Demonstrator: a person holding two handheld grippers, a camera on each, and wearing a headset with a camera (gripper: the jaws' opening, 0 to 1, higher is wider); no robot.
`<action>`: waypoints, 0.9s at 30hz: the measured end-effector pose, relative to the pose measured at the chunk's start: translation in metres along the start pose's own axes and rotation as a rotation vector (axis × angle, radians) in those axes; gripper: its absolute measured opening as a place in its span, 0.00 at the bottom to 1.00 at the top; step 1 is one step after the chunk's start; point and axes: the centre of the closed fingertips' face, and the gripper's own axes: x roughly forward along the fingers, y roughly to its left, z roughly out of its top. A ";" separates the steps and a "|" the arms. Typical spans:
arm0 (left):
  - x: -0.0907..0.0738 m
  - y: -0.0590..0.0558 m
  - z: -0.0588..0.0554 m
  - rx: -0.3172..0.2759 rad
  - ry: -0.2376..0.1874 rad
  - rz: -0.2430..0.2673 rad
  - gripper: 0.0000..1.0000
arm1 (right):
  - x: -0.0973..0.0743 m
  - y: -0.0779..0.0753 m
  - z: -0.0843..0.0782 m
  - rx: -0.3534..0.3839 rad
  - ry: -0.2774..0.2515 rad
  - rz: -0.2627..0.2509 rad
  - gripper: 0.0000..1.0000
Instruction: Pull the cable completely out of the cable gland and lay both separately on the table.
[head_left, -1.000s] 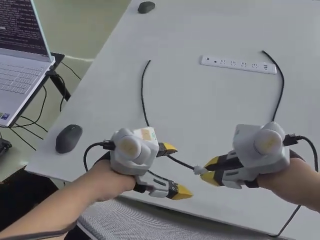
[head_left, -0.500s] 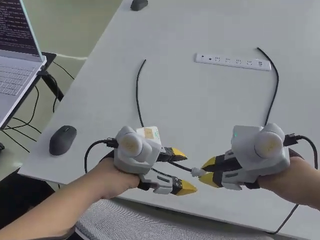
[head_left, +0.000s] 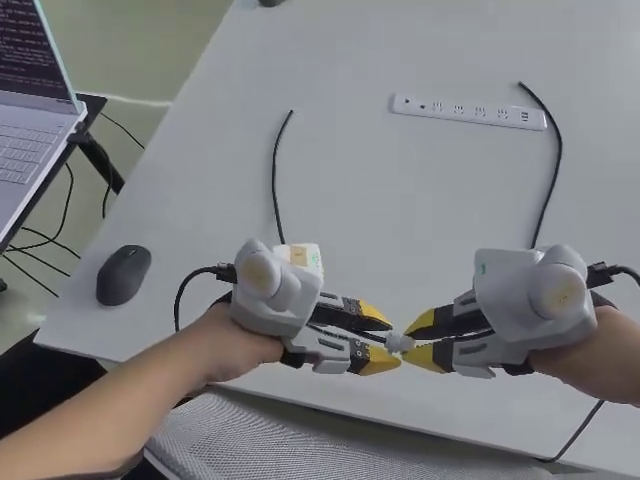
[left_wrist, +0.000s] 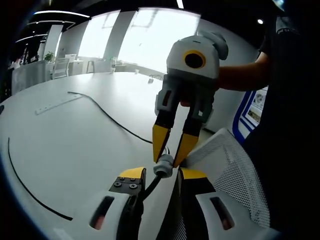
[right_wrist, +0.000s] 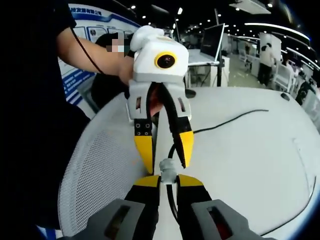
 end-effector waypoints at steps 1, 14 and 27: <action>0.000 -0.001 0.001 -0.004 -0.008 -0.008 0.25 | 0.000 0.000 -0.001 -0.005 0.003 0.001 0.06; 0.000 -0.007 0.001 0.008 -0.027 -0.039 0.17 | 0.000 0.003 -0.004 -0.013 -0.006 0.027 0.06; 0.007 -0.009 0.001 0.034 -0.006 -0.072 0.16 | -0.003 0.005 -0.008 -0.040 -0.016 0.054 0.06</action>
